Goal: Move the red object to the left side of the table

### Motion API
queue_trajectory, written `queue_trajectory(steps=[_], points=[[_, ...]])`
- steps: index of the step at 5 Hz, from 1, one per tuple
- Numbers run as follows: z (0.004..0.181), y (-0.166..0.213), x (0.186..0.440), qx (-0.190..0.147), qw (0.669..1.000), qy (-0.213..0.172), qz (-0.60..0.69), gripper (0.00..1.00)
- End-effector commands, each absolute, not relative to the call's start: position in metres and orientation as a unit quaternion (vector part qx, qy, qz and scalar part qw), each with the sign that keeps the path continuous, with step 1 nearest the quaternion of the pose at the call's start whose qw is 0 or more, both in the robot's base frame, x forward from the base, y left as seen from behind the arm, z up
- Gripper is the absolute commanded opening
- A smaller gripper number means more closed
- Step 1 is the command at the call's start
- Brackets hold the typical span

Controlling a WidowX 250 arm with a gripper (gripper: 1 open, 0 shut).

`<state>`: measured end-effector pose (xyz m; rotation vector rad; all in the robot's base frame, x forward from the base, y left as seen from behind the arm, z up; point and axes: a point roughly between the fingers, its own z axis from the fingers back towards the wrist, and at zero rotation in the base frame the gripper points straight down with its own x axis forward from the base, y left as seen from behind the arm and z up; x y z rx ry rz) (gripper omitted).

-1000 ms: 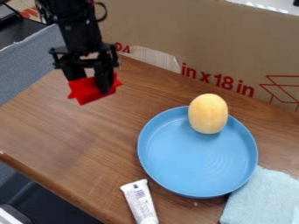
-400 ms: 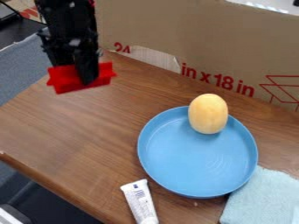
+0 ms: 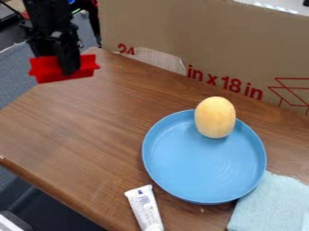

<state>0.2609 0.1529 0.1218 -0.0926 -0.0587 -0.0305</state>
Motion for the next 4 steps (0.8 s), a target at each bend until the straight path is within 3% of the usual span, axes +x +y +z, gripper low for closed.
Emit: queue_trajectory(steps=[1,2,3,4], points=[[0.129,0.16,0.267,-0.022,0.999,-0.044,-0.02,0.0],[0.128,0.172,0.259,-0.02,0.999,-0.041,-0.019,0.0],[0.112,0.178,0.261,-0.012,0.999,-0.041,-0.017,0.0],[0.114,0.185,0.271,-0.006,0.999,-0.045,-0.011,0.0]])
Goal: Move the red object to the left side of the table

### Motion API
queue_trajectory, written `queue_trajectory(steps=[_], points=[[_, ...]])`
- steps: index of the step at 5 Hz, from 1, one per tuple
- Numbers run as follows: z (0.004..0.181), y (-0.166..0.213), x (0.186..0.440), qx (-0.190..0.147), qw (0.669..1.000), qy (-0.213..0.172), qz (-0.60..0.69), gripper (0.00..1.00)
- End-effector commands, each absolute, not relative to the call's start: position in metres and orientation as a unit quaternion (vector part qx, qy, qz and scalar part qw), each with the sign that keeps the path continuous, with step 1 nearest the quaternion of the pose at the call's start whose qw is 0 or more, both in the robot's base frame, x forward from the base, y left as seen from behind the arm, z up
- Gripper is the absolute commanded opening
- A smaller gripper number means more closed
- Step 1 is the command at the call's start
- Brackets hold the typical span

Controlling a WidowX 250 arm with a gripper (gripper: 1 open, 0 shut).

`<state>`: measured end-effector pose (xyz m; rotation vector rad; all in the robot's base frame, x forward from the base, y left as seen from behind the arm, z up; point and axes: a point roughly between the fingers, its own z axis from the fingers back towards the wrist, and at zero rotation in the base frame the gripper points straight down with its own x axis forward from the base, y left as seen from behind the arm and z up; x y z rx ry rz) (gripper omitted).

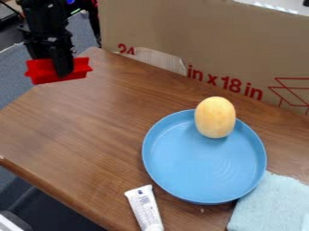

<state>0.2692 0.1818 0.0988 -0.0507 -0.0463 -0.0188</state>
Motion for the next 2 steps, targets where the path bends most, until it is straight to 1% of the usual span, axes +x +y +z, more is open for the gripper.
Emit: queue_trajectory(steps=[1,2], points=[[0.0989,0.1886,0.2669,0.004,0.999,-0.04,-0.004,0.0],[0.0929,0.1972,0.2647,0.014,0.999,-0.03,0.005,0.0]])
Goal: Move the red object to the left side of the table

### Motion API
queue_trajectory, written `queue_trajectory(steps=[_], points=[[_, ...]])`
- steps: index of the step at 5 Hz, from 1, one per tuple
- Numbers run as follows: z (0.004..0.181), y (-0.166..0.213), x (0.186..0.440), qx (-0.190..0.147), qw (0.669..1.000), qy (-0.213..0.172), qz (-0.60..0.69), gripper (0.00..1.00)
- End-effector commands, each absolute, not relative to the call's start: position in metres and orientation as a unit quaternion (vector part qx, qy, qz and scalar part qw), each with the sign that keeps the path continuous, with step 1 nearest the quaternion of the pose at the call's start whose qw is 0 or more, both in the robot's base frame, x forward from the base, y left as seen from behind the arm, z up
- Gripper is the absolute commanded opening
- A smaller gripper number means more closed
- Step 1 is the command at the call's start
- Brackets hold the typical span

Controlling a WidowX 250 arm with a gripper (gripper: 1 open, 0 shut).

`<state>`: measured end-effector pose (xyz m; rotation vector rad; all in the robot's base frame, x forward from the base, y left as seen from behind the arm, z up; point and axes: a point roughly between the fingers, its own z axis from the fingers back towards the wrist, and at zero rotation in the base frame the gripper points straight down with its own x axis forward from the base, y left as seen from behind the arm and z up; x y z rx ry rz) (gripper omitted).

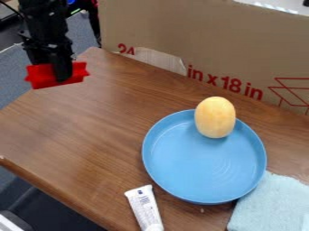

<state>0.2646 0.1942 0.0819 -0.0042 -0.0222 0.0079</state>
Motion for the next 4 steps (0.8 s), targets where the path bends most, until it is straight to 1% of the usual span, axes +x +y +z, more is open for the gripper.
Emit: queue_trajectory(steps=[1,2,3,4], points=[[0.086,0.204,0.268,0.032,0.999,-0.031,-0.001,0.0],[0.082,0.221,0.275,0.062,0.998,-0.028,0.017,0.0],[0.086,0.235,0.28,0.079,0.996,-0.034,0.025,0.0],[0.072,0.247,0.29,0.087,0.995,-0.044,0.019,0.0]])
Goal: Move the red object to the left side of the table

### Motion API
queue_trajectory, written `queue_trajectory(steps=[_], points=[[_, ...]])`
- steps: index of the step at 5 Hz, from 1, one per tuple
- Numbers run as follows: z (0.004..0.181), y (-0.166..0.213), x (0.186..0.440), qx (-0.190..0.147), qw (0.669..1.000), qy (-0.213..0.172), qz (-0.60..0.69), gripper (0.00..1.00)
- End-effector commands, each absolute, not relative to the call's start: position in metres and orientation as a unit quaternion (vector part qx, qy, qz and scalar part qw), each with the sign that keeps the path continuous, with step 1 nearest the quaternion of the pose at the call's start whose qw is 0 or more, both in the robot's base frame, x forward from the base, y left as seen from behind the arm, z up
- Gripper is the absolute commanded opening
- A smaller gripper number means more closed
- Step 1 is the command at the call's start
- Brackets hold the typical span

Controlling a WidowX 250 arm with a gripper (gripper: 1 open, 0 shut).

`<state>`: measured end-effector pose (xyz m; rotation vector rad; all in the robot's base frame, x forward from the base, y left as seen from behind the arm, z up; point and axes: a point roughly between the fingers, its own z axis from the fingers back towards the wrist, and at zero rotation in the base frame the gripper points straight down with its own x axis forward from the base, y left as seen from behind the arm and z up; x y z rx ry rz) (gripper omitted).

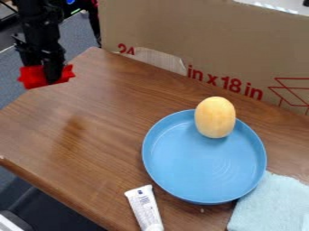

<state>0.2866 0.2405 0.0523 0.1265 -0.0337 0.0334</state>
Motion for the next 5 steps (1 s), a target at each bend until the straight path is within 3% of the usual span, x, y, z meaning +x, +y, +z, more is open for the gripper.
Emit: queue_trajectory(steps=[1,2,3,4,5], points=[[0.066,0.26,0.302,0.095,0.994,-0.051,0.018,0.0],[0.057,0.274,0.314,0.094,0.993,-0.068,0.002,0.0],[0.036,0.285,0.333,0.09,0.992,-0.086,-0.003,0.0],[0.039,0.277,0.334,0.082,0.993,-0.089,0.006,0.0],[0.043,0.266,0.338,0.07,0.994,-0.084,0.014,1.0]])
